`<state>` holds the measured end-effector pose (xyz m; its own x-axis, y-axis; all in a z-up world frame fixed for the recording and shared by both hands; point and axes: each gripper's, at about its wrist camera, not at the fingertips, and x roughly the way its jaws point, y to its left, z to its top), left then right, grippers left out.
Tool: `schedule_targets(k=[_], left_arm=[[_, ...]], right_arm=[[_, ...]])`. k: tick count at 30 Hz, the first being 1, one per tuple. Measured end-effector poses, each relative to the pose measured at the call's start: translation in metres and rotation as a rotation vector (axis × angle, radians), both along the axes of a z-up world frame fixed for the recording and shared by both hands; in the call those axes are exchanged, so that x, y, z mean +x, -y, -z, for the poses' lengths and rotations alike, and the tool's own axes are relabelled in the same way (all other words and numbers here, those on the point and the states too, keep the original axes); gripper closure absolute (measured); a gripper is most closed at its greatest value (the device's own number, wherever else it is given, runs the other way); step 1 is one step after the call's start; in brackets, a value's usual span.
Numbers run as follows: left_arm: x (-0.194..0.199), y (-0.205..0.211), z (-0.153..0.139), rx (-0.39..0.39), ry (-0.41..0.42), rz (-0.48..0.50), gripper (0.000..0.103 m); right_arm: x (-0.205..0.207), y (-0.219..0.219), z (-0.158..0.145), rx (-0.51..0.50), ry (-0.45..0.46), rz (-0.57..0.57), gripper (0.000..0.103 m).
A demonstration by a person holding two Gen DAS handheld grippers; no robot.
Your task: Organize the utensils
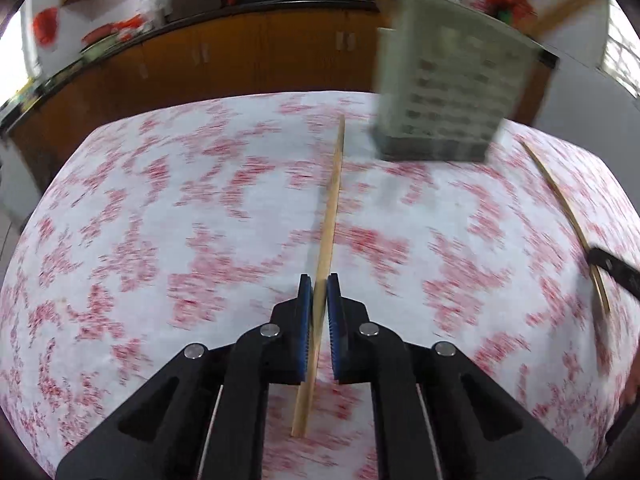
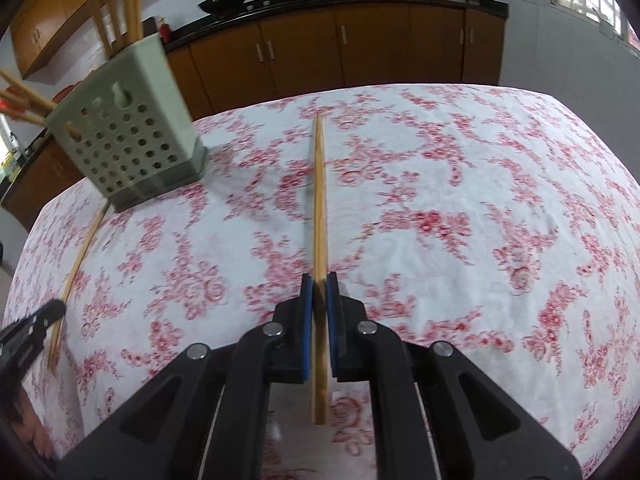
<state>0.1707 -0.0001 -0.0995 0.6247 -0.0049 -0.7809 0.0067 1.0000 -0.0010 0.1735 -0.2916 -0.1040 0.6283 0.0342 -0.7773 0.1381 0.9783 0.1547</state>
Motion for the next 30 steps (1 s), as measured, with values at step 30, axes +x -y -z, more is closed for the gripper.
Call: schedule_targets(k=[30], left_arm=[[0.010,-0.018,0.001,0.009,0.002,-0.021,0.073]], right_arm=[[0.007,-0.018,0.001,-0.055,0.013,-0.063,0.095]])
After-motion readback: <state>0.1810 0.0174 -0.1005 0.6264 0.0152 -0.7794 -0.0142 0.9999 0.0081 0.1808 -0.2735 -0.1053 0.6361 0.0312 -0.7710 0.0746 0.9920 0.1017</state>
